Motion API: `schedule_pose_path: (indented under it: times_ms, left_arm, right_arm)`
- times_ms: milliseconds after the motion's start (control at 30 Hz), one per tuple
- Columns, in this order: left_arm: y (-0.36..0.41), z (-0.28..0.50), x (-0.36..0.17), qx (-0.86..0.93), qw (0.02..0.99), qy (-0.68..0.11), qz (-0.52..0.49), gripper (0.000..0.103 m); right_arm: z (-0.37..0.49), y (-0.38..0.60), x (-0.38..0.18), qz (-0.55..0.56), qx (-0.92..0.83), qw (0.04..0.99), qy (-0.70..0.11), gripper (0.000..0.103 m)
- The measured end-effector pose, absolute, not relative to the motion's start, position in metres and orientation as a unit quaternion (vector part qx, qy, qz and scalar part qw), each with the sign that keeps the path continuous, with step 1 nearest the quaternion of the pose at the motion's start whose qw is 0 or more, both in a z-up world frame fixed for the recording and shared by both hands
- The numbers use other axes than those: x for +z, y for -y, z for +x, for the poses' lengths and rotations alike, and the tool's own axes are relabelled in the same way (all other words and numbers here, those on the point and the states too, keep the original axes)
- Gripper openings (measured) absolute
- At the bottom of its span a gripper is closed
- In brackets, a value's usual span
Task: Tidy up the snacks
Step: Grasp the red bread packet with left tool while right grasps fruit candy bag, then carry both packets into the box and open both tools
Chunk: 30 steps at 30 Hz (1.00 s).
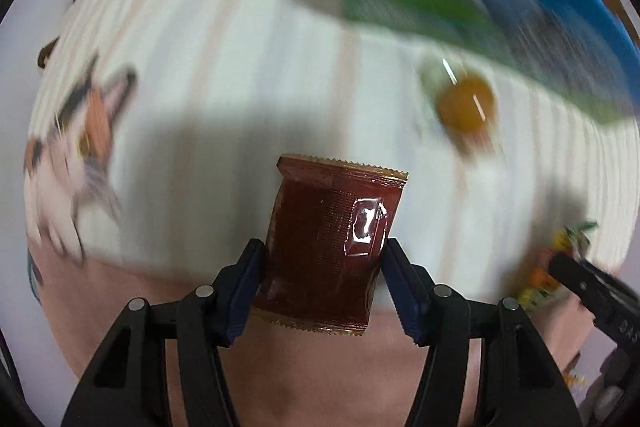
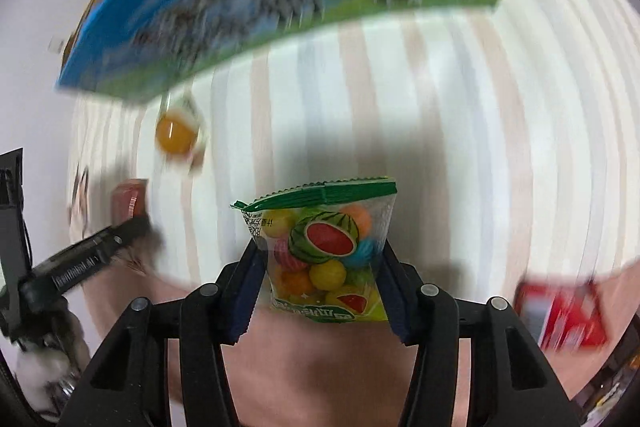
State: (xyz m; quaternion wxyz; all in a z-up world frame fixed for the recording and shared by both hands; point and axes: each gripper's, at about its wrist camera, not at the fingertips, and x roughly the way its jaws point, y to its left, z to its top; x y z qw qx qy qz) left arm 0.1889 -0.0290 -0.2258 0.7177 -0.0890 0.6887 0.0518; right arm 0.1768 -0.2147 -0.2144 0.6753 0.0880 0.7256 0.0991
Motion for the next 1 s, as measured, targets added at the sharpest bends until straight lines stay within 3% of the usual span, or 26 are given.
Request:
schedule_pose_path:
  times_ms: [233, 300, 367, 1000]
  left_arm:
    - [0.060, 0.143, -0.248, 0.047, 0.698, -0.707, -0.100, 0.057]
    - [0.064, 0.141, -0.253, 0.048, 0.699, -0.707, -0.094, 0.058]
    - [0.067, 0.141, -0.256, 0.048, 0.701, -0.707, -0.083, 0.058]
    - [0.065, 0.151, -0.283, 0.069, 0.704, -0.702, -0.080, 0.060]
  right_arm:
    - [0.135, 0.215, -0.233, 0.081, 0.104, 0.646, -0.752, 0.057]
    - [0.134, 0.214, -0.235, 0.085, 0.102, 0.646, -0.752, 0.061]
    - [0.132, 0.208, -0.237, 0.094, 0.105, 0.638, -0.757, 0.073]
    - [0.121, 0.167, -0.249, 0.046, 0.089, 0.652, -0.751, 0.073]
